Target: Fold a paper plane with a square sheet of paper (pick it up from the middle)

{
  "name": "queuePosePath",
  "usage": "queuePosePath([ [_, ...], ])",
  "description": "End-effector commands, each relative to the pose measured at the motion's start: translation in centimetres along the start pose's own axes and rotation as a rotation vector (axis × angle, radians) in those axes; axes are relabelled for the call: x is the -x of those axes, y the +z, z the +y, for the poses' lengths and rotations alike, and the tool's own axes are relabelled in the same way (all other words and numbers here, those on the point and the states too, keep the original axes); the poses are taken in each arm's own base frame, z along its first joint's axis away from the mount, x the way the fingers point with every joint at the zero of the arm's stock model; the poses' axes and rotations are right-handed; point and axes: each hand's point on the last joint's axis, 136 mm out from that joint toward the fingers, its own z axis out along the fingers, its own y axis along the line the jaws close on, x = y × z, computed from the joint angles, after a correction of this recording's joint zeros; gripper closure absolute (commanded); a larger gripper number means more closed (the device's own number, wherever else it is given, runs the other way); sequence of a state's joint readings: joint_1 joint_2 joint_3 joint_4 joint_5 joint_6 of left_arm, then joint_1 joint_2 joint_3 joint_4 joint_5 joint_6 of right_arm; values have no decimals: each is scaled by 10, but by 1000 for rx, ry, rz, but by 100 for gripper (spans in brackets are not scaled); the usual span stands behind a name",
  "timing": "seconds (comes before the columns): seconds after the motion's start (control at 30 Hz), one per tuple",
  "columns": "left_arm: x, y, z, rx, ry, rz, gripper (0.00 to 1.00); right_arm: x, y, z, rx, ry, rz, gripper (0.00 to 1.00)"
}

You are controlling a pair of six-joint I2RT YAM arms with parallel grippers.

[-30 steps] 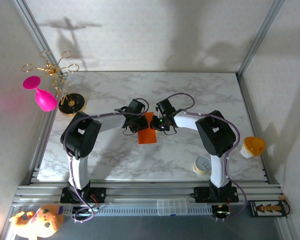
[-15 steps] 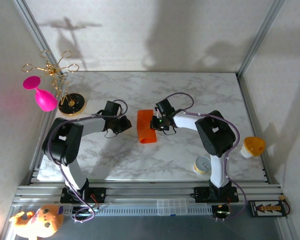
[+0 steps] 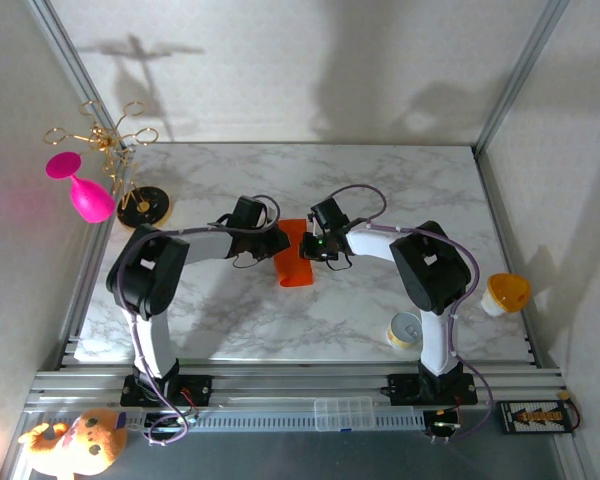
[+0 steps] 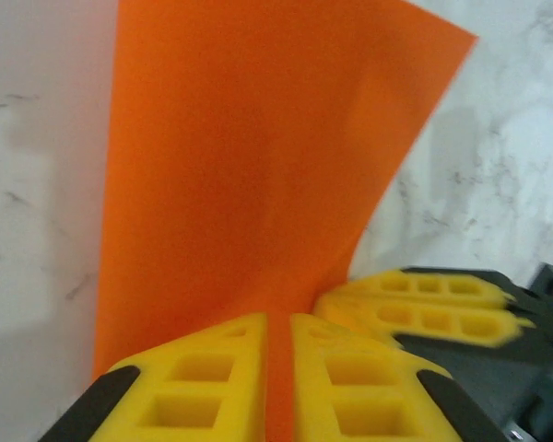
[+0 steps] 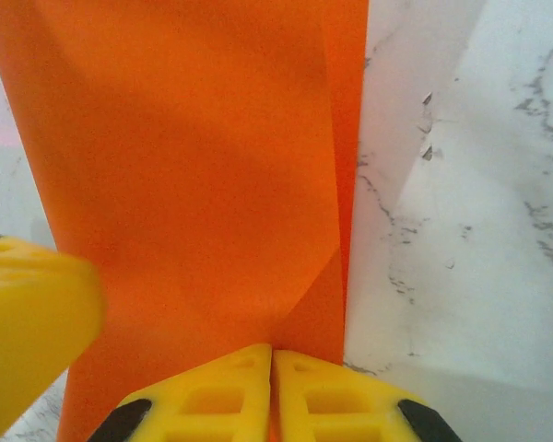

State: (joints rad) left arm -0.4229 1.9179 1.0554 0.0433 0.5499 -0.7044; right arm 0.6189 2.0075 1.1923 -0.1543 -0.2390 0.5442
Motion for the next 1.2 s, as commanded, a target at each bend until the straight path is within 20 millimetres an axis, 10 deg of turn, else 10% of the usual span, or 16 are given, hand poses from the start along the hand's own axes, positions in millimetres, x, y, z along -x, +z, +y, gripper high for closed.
queuePosePath([
  [0.0,11,5,13,57,-19,-21,86,-92,22,-115,-413,56,268,89],
  [0.37,42,-19,94,285,-94,-124,87,-89,18,-125,-472,-18,277,89],
  [0.7,45,-30,-16,-12,43,-163,87,-88,18,-125,-471,-48,291,89],
  [1.17,78,6,36,123,-26,-210,87,-93,16,-125,-463,-62,303,90],
])
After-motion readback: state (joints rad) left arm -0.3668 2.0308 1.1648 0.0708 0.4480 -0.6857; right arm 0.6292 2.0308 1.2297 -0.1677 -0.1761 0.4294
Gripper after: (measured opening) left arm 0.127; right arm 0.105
